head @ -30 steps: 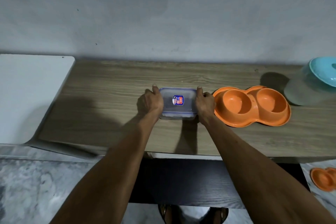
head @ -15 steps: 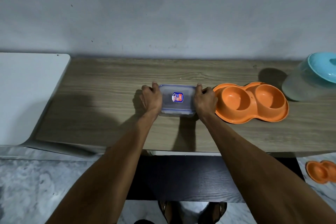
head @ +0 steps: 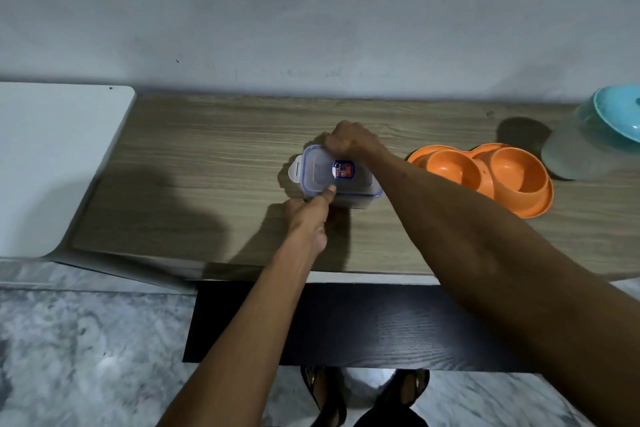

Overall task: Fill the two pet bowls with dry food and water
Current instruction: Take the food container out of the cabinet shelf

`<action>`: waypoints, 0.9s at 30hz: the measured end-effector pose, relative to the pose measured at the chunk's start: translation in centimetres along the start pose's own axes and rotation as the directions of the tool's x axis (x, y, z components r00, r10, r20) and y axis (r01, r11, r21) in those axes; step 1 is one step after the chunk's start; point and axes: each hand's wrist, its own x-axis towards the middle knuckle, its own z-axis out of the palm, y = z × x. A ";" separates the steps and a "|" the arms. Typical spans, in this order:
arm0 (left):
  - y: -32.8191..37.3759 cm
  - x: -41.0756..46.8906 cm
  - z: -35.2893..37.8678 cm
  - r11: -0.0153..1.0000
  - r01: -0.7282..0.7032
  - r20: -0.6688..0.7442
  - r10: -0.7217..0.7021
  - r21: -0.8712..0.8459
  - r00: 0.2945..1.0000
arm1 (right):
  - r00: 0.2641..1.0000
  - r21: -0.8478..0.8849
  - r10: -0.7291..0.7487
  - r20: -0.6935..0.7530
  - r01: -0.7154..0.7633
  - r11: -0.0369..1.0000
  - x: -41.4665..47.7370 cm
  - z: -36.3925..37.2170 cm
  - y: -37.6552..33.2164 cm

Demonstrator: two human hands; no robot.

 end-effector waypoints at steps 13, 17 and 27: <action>-1.3 0.3 1.5 0.993 -0.042 -0.059 0.035 -0.114 0.998 | 0.997 -0.076 -0.029 -0.068 0.024 0.997 0.6 0.7 0.1; -1.9 0.8 1.5 0.982 -0.165 -0.086 0.157 -0.090 0.984 | 0.990 -0.083 -0.070 -0.125 0.060 0.995 0.8 1.1 0.3; -0.7 -0.3 0.1 0.995 -0.082 0.087 0.077 0.049 0.993 | 0.937 0.275 0.181 -0.298 -0.097 0.957 -4.5 -0.7 6.4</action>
